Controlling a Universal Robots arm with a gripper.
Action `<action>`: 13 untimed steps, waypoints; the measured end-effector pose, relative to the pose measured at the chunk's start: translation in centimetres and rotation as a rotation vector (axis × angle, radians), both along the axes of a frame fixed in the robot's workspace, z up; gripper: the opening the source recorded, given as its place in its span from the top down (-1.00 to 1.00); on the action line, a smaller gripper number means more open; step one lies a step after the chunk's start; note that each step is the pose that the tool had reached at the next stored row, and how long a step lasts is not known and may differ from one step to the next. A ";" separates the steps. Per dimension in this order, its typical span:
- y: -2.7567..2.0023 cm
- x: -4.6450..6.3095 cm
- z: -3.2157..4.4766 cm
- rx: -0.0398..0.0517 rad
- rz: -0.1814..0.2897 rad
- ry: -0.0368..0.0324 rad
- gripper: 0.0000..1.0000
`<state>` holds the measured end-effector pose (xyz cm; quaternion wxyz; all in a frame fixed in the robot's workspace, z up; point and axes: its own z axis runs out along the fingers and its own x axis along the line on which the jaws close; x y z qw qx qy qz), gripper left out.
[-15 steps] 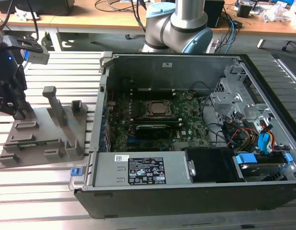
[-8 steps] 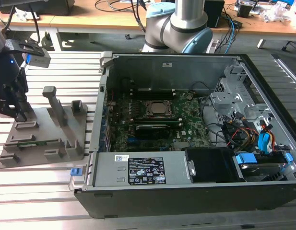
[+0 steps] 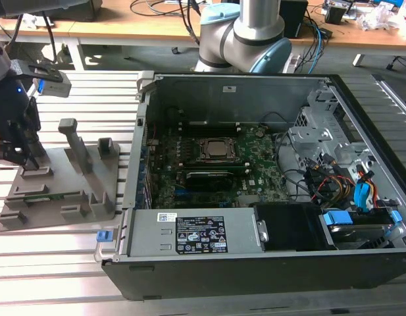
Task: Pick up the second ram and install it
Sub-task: 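Pick up the second ram and move it above second insertion slot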
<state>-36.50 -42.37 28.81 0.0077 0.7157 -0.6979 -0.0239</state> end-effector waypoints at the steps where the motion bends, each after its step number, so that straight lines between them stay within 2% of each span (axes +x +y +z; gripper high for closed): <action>1: 0.00 0.0 -0.07 0.0000 0.000 0.0001 0.28; 10: -0.01 0.0 -1.38 0.0000 0.000 0.0001 0.28; 13: -0.30 0.0 -2.03 0.0000 0.000 0.0001 0.28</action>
